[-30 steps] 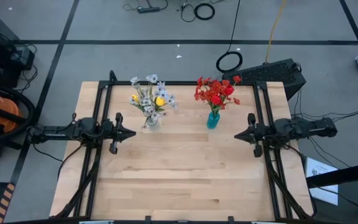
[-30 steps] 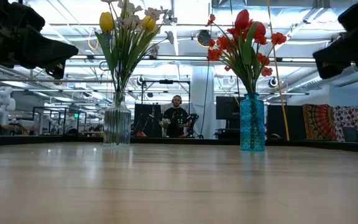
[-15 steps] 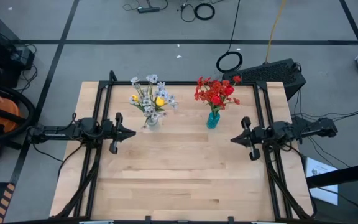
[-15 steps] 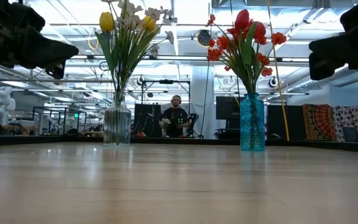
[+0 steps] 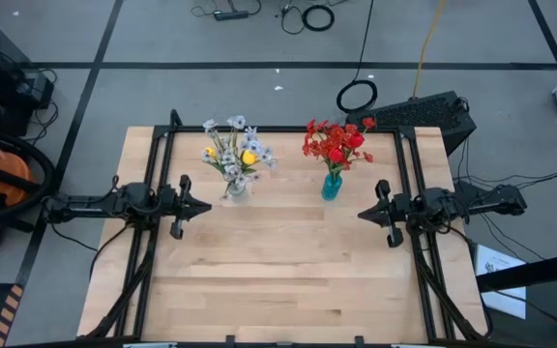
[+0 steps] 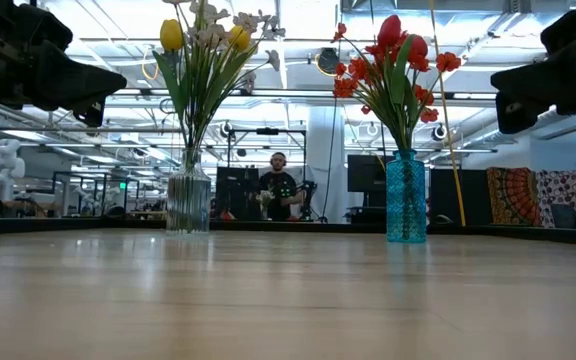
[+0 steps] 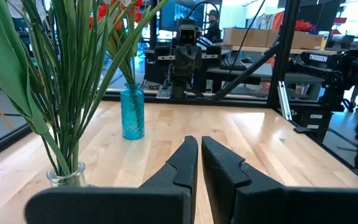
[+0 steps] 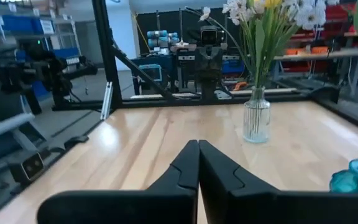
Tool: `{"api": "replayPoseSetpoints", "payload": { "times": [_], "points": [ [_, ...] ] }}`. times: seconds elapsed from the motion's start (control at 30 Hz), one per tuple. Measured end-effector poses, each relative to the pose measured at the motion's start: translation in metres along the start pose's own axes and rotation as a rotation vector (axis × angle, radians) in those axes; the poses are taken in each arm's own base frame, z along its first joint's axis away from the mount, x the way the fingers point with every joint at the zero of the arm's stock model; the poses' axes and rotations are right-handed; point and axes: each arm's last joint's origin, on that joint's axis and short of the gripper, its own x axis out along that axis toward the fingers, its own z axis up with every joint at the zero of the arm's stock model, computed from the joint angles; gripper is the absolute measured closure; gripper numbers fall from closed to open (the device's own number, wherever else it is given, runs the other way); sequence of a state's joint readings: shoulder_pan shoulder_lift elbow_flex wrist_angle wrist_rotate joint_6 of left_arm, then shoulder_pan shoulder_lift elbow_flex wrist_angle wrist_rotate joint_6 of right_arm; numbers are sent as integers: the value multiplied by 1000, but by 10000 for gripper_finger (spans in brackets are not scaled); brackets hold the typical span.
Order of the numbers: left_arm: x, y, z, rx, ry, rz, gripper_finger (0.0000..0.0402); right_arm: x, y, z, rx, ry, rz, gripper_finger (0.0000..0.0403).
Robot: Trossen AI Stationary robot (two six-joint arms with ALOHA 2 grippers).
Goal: Sort flowers into vase by color
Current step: Return to Home Position
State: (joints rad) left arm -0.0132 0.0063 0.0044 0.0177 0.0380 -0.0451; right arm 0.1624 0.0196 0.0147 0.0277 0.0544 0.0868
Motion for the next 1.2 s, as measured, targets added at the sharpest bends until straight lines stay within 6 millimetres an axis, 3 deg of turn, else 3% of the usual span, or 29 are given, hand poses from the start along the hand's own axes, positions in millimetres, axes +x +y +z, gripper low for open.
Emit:
{"api": "replayPoseSetpoints", "payload": {
  "times": [1.2],
  "points": [
    [0, 0, 0, 0, 1, 1, 372, 0, 0, 0, 59, 1, 0, 403]
  ]
}}
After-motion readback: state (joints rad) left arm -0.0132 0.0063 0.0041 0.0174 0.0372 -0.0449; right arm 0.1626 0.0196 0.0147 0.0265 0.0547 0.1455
